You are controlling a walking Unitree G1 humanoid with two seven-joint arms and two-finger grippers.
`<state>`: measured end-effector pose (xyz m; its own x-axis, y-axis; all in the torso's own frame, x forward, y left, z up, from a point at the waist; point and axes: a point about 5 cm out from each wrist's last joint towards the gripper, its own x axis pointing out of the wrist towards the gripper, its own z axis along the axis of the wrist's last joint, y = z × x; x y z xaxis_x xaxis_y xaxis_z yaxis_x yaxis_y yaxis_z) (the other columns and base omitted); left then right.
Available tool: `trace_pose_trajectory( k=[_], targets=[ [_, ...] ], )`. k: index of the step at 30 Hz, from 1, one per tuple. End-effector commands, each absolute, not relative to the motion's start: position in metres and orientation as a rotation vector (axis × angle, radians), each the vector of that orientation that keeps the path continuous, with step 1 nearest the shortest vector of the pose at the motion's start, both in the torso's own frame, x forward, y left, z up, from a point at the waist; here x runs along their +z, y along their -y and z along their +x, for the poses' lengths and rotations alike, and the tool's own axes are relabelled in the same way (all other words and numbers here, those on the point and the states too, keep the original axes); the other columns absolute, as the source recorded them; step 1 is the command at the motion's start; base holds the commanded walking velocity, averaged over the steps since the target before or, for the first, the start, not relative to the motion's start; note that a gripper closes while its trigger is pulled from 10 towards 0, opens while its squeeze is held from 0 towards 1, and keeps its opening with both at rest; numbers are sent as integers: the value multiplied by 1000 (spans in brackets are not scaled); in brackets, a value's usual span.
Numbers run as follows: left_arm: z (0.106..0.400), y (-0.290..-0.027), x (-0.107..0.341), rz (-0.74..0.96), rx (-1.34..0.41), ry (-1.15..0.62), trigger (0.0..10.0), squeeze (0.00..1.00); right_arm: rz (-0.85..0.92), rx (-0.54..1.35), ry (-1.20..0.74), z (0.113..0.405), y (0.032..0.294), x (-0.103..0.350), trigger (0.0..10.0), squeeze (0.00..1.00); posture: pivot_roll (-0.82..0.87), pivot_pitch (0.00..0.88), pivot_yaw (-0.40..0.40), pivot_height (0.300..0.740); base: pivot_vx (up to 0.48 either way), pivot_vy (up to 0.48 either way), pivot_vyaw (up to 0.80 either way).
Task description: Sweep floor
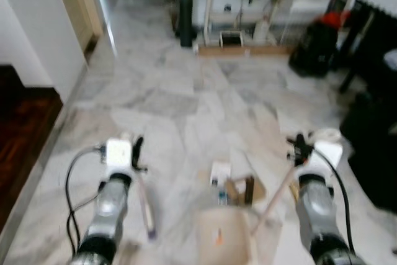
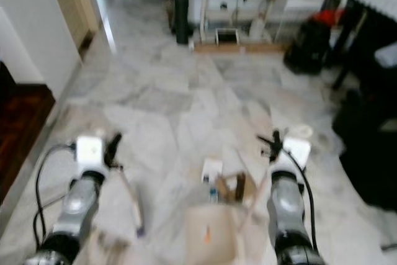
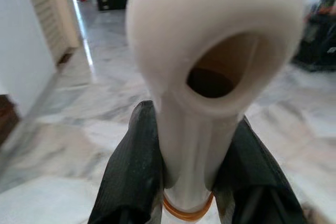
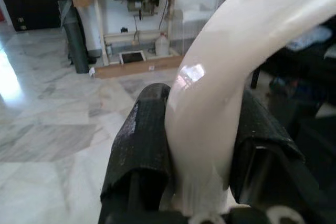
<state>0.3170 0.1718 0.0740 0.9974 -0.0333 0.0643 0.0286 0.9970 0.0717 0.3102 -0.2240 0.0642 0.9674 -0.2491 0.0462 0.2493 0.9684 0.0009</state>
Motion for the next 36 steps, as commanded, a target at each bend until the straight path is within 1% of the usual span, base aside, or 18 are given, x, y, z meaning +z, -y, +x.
trace_pose_trajectory(
  k=[1,14,36],
  targets=[
    [318,-181,82,93,-7,103,10000,0,5,-234,94,317,217,74,10000,0,-19,0,-40,740,0,0,0],
    [320,-178,85,104,-21,122,10000,0,3,-227,96,317,216,74,10000,0,-22,0,-39,740,0,0,0],
    [320,-177,86,118,-29,126,10000,0,7,-223,86,317,214,73,10000,0,-13,0,-45,740,0,-280,0]
  ],
)
